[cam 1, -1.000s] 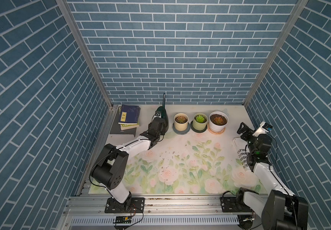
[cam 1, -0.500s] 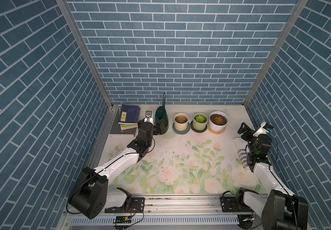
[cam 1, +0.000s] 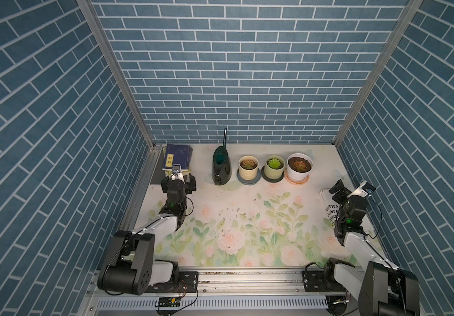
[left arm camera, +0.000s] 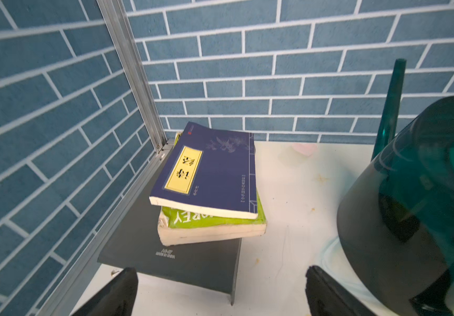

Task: Water the succulent around the soil edge
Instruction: Place the watering can at the center of the board, then reset both arms

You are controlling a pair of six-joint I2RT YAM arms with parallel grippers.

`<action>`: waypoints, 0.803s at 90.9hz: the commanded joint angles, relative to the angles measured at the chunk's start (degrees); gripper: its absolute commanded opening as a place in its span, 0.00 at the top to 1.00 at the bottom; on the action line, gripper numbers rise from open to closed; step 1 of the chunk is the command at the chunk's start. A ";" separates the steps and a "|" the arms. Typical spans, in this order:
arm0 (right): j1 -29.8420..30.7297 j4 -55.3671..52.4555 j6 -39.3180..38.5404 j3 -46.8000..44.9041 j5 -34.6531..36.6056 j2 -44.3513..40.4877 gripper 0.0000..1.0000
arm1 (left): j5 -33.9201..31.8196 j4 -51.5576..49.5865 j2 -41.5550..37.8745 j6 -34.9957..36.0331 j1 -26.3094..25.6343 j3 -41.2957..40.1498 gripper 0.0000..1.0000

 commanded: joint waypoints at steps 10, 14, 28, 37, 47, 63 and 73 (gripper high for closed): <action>0.28 7.98 -7.52 -3.95 6.26 4.06 0.01 | 12.57 13.44 6.44 -1.00 5.42 -3.89 0.00; 0.31 10.12 -8.81 -4.30 5.19 5.76 0.00 | 13.70 15.24 7.54 -1.09 5.82 -4.42 0.00; 0.39 11.97 -9.25 -3.14 2.77 11.24 0.01 | 14.80 18.75 6.68 -0.77 6.00 -6.89 0.00; 1.02 13.13 -9.29 -2.35 2.65 13.41 0.00 | 15.27 25.04 6.13 -0.51 6.00 -10.74 0.00; 1.97 14.13 -10.19 -1.98 3.97 14.63 0.00 | 15.66 32.94 8.02 -0.48 6.02 -14.44 0.00; 3.89 15.49 -10.74 -1.70 6.50 16.08 0.00 | 14.56 32.16 7.92 -0.74 6.01 -14.11 0.00; 7.67 16.57 -14.62 -1.21 9.82 16.76 0.00 | 12.54 31.69 7.83 -0.65 5.43 -13.77 0.00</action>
